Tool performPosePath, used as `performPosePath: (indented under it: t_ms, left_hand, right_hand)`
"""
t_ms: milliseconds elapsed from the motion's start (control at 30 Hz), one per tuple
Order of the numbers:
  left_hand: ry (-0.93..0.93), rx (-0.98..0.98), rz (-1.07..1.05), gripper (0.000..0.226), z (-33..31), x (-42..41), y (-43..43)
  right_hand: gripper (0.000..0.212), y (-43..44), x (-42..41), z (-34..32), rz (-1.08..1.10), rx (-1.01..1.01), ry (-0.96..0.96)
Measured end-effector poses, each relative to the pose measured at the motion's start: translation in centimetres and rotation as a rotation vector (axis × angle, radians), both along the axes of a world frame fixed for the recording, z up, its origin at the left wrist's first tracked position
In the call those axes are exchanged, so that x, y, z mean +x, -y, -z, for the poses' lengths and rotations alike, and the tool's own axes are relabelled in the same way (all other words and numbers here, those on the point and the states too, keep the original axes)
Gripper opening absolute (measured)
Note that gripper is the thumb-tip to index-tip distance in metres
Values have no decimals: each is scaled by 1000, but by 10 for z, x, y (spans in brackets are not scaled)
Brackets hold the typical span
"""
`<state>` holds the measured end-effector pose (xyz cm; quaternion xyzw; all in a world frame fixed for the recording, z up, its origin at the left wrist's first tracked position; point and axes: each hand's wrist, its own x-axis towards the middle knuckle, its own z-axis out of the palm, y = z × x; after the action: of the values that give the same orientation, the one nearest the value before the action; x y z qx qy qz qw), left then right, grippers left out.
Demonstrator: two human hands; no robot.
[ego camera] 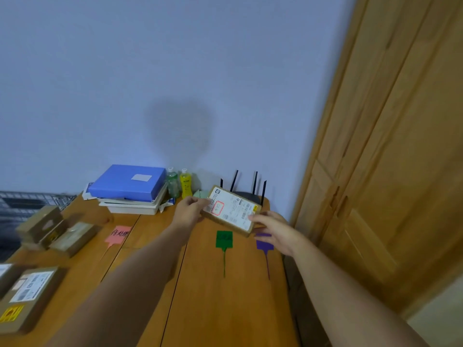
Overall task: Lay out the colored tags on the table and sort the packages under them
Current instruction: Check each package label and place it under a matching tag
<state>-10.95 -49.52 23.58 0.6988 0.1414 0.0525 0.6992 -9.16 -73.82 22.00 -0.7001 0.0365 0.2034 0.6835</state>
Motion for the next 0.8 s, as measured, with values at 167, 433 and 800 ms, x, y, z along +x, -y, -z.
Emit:
performPosePath:
  t_ms: [167,433,800]
  left_hand:
    - [-50,33,40,36,16,2,-15]
    - [-138,-126,368,38,32,-8,-15]
    - [-190,-330,102,36,126,6,5]
  right_hand:
    - [46,2,16,-6,34,-23,94]
    - [53,-17,33,-4,131,-6,120]
    - [43,-62,30,86,119,-62,-4]
